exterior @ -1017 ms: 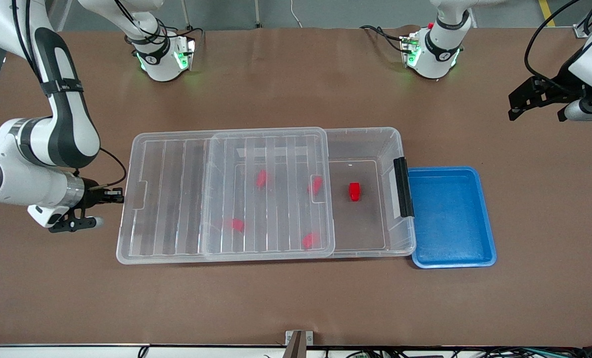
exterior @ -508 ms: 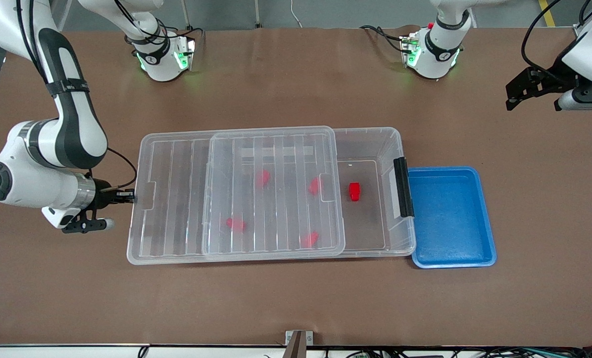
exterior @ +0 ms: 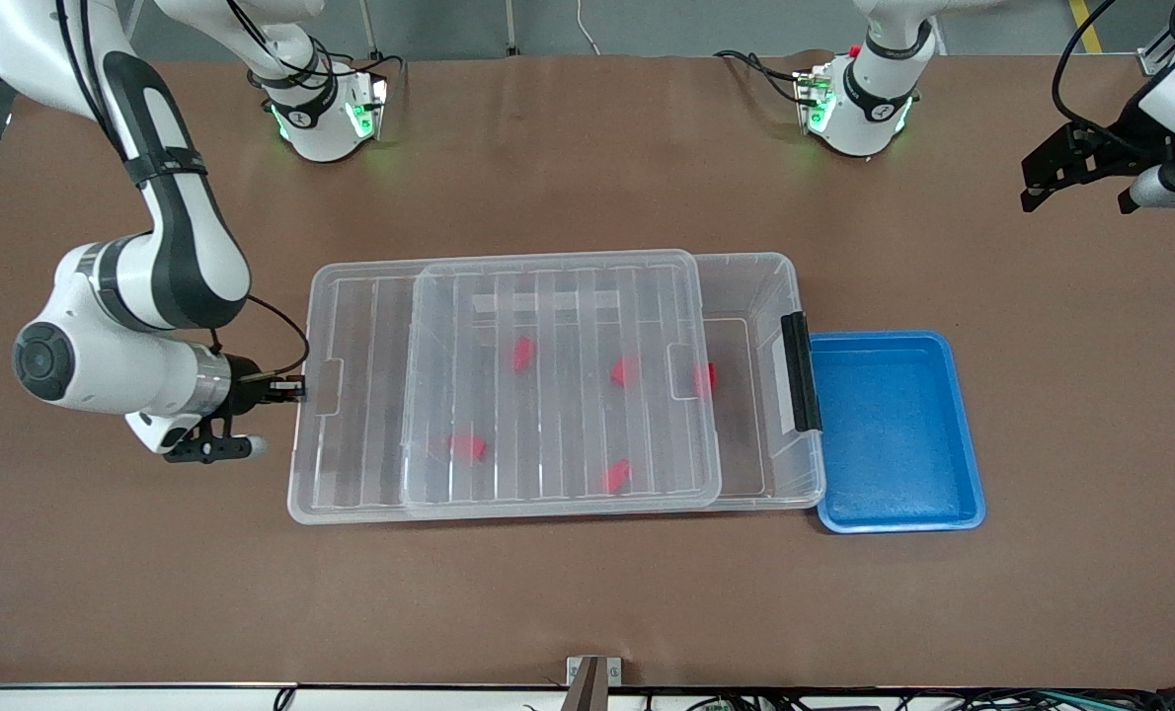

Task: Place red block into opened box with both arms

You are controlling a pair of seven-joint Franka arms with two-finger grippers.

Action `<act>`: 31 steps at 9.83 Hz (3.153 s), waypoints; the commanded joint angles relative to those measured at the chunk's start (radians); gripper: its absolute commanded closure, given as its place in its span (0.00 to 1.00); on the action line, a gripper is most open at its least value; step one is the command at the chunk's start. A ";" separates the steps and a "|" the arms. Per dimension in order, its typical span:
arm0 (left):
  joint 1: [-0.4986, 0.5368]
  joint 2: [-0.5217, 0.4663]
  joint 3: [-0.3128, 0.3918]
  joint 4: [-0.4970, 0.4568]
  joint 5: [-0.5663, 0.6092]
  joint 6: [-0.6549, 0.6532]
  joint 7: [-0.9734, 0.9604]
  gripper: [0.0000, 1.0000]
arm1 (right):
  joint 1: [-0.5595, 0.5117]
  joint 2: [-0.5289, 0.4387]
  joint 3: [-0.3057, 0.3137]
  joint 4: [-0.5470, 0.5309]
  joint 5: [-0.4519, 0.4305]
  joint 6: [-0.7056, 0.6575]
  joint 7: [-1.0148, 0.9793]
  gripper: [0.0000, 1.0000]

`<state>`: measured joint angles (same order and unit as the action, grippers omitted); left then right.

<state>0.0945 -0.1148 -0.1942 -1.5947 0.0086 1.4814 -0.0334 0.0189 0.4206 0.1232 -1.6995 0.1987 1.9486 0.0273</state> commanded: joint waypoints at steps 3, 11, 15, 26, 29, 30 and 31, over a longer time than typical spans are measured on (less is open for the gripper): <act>0.005 -0.002 -0.001 -0.034 -0.012 -0.003 0.017 0.00 | -0.001 0.052 0.079 0.057 0.021 0.015 0.095 0.99; 0.005 0.021 -0.001 -0.004 -0.006 -0.007 0.024 0.00 | 0.047 0.067 0.082 0.057 0.024 0.050 0.131 0.98; 0.001 0.037 -0.002 0.030 0.005 -0.007 0.021 0.00 | 0.064 0.070 0.082 0.057 0.024 0.067 0.132 0.98; -0.007 0.050 -0.010 0.039 0.005 -0.007 0.021 0.00 | -0.071 -0.388 -0.155 0.121 -0.197 -0.348 0.112 0.00; -0.007 0.050 -0.010 0.039 0.005 -0.007 0.021 0.00 | -0.094 -0.396 -0.194 0.250 -0.199 -0.555 0.027 0.00; -0.007 0.050 -0.010 0.039 0.005 -0.007 0.021 0.00 | -0.097 -0.423 -0.195 0.232 -0.199 -0.566 0.010 0.00; -0.007 0.050 -0.010 0.041 0.007 -0.007 0.021 0.00 | -0.096 -0.424 -0.195 0.231 -0.202 -0.539 0.005 0.00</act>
<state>0.0892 -0.0819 -0.2018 -1.5485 0.0087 1.4822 -0.0256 -0.0699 0.0118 -0.0806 -1.4600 0.0116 1.4006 0.0526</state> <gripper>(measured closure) 0.000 0.000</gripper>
